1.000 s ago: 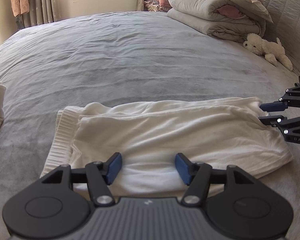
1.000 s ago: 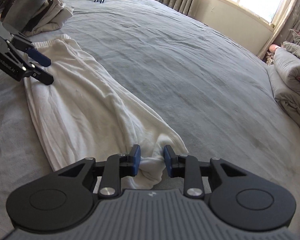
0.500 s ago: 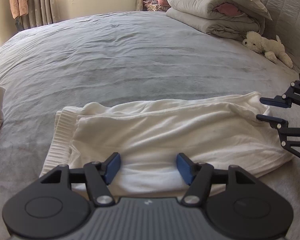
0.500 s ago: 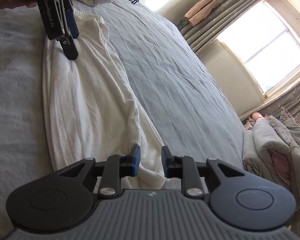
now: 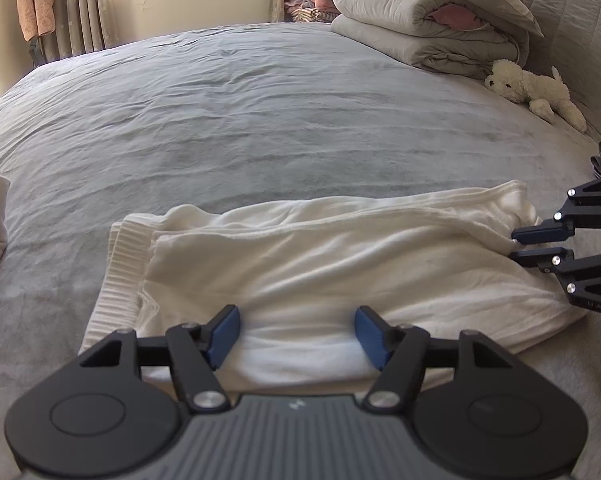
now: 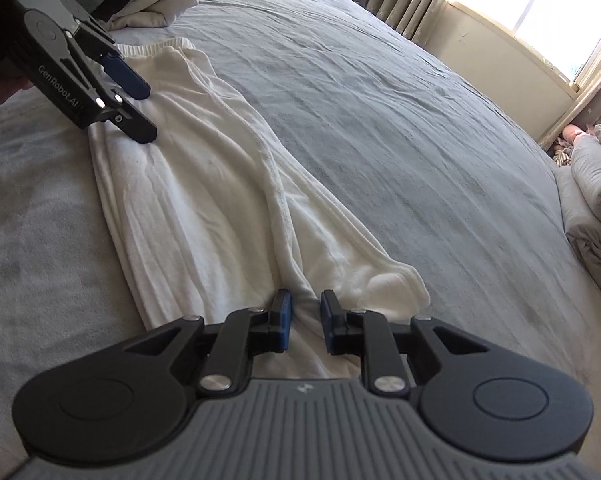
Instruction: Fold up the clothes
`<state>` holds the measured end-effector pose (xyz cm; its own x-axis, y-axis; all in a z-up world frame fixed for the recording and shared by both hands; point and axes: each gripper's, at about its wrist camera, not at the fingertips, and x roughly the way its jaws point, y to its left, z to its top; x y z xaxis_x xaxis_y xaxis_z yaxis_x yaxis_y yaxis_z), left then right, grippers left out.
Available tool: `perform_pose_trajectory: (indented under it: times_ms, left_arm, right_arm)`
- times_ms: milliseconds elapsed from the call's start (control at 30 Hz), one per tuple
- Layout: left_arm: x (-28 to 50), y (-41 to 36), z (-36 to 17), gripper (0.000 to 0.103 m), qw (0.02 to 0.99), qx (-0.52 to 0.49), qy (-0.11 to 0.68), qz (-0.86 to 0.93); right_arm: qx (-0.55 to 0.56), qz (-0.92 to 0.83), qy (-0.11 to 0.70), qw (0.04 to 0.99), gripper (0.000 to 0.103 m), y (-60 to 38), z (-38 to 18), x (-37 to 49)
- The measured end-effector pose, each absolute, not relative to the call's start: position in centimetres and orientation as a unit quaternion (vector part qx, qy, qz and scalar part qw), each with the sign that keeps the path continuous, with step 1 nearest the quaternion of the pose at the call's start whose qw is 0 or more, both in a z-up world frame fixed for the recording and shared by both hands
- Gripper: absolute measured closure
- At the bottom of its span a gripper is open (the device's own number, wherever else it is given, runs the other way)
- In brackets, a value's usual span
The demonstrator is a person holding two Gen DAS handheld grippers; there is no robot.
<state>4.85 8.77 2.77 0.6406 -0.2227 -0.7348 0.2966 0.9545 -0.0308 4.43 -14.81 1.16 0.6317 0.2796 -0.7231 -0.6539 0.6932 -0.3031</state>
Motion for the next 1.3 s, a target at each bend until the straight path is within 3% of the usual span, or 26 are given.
perform_pose_trajectory:
  times_ms: [167,300,333,367,500,733,833,933,1300]
  left_arm:
    - [4.8,8.7,2.7,0.037,0.904,0.047,0.399,-0.143]
    - [4.8,8.7,2.7,0.037,0.904,0.048,0.399,-0.144]
    - [4.8,8.7,2.7,0.037,0.904,0.048,0.399,-0.144]
    - [4.8,8.8,2.7,0.036,0.905,0.048,0.399,-0.144]
    - [4.8,8.7,2.7,0.036,0.905,0.049,0.399,-0.143]
    - [4.8,8.7,2.6,0.035,0.904,0.052,0.398,-0.144]
    - [4.9,8.8,2.6,0.035,0.904,0.052,0.399,-0.145]
    - [4.9,8.8,2.7,0.035,0.903,0.051,0.401,-0.145]
    - [4.9,8.8,2.6,0.035,0.903,0.052,0.401,-0.144]
  right_arm:
    - [-0.219,0.279,0.352,0.866,0.081,-16.0,1.4,5.2]
    - [-0.243,0.273,0.342,0.866,0.077,-15.1,1.1,5.1]
    - [-0.242,0.271,0.344,0.866,0.092,-15.0,1.3,5.1]
    - [-0.236,0.264,0.344,0.870,0.096,-15.2,1.7,5.2]
    - [-0.234,0.213,0.301,0.900,0.098,-16.3,3.9,5.1]
    - [-0.328,0.171,0.256,0.893,0.098,-14.8,1.4,5.1]
    - [-0.284,0.193,0.266,0.901,0.096,-15.8,2.5,5.4]
    - [-0.228,0.199,0.286,0.909,0.084,-18.4,3.8,6.2]
    - [-0.264,0.248,0.312,0.878,0.084,-18.5,2.7,5.0]
